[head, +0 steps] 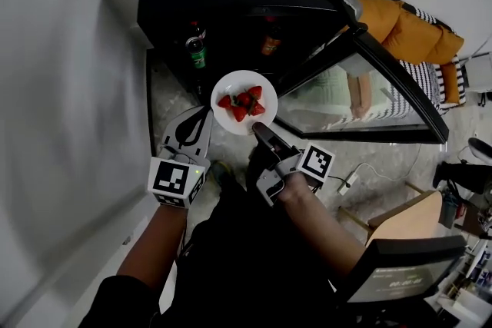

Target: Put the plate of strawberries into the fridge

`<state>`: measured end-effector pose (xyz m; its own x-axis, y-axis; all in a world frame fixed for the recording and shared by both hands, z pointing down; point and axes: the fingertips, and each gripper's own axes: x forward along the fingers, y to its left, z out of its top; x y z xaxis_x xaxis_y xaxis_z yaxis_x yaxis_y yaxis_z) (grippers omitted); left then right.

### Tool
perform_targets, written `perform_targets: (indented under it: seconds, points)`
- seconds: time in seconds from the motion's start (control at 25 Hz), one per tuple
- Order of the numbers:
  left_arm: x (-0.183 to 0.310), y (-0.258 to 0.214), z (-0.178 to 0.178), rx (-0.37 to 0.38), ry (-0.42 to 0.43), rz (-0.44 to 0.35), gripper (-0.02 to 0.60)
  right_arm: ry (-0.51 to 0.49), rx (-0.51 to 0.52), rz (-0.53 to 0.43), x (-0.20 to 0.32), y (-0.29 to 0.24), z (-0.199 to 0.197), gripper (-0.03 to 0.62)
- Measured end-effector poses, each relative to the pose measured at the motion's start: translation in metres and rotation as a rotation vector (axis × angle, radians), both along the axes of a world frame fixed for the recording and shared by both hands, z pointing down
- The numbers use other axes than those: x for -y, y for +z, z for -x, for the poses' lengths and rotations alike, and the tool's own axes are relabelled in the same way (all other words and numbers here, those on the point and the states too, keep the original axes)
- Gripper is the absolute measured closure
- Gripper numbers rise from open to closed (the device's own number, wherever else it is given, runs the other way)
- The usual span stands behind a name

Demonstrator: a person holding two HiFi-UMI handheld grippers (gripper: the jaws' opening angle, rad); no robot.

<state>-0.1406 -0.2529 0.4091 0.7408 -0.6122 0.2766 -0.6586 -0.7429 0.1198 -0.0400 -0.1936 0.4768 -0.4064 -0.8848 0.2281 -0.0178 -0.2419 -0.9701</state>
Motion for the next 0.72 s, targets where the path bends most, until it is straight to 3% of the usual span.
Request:
perform_targets:
  seconds: [0.72]
  points:
    - [0.035, 0.047, -0.023, 0.025, -0.053, 0.024, 0.575, 0.004, 0.021, 0.033, 0.049, 0.065, -0.019, 0.576]
